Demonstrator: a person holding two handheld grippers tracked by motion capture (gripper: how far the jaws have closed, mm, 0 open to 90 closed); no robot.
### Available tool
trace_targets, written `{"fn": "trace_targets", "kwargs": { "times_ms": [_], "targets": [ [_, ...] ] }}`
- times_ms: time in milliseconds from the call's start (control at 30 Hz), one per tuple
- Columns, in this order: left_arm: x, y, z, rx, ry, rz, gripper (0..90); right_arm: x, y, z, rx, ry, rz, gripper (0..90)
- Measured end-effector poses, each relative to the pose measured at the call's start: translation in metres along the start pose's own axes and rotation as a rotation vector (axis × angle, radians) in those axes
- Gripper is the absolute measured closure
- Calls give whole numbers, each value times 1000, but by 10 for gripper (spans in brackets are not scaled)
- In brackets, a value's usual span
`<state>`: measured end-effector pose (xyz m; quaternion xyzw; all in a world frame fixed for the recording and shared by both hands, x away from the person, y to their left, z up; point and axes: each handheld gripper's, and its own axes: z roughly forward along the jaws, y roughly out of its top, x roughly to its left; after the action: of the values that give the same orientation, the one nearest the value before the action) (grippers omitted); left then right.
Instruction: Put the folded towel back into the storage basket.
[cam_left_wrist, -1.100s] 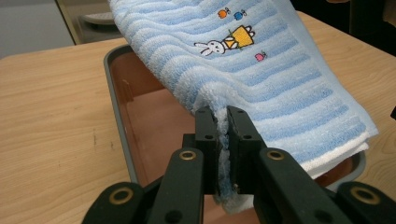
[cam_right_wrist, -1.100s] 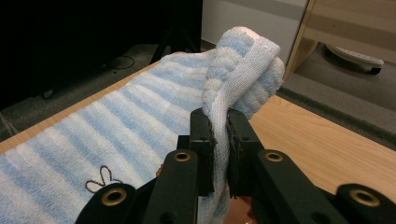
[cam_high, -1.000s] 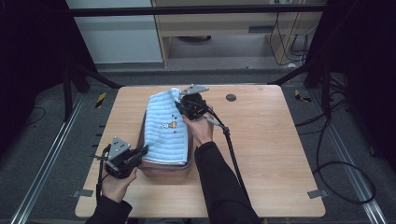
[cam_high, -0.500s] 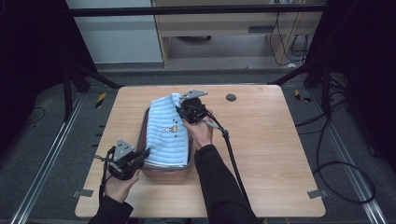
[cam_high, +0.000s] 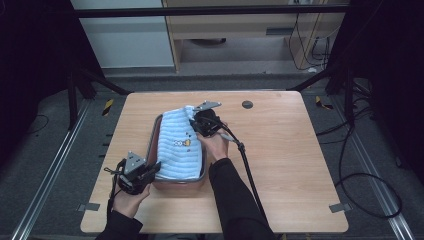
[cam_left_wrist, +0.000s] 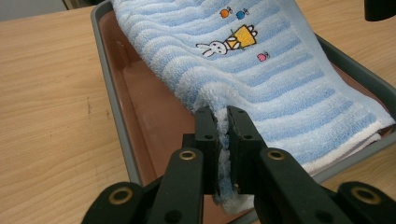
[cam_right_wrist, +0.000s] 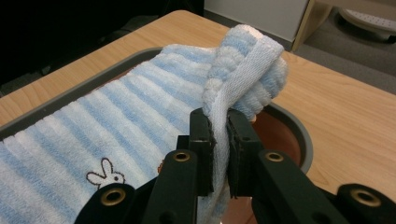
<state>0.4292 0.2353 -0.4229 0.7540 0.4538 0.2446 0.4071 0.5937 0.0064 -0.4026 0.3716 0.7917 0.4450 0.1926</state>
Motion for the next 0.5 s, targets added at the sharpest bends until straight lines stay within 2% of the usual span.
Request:
{"fn": "trace_targets", "kwargs": {
  "times_ms": [133, 200, 333, 367, 433, 500],
  "targets": [
    [1, -2, 1, 16, -5, -9, 824, 0, -5, 4, 19, 4, 1, 821],
    [2, -2, 3, 24, -5, -20, 783, 1, -8, 8, 51, -13, -15, 797],
    [2, -4, 5, 40, -11, -63, 751, 2, -11, 12, 86, -13, -26, 741],
    [3, -4, 5, 38, -9, -65, 746, 3, -12, 12, 91, -16, -38, 726],
    [6, -3, 5, 30, 12, -40, 728, 4, -12, 13, 94, -17, -46, 693],
    [8, -2, 4, 21, 24, -31, 713, 5, -11, 10, 88, -25, -56, 666]
  ]
}}
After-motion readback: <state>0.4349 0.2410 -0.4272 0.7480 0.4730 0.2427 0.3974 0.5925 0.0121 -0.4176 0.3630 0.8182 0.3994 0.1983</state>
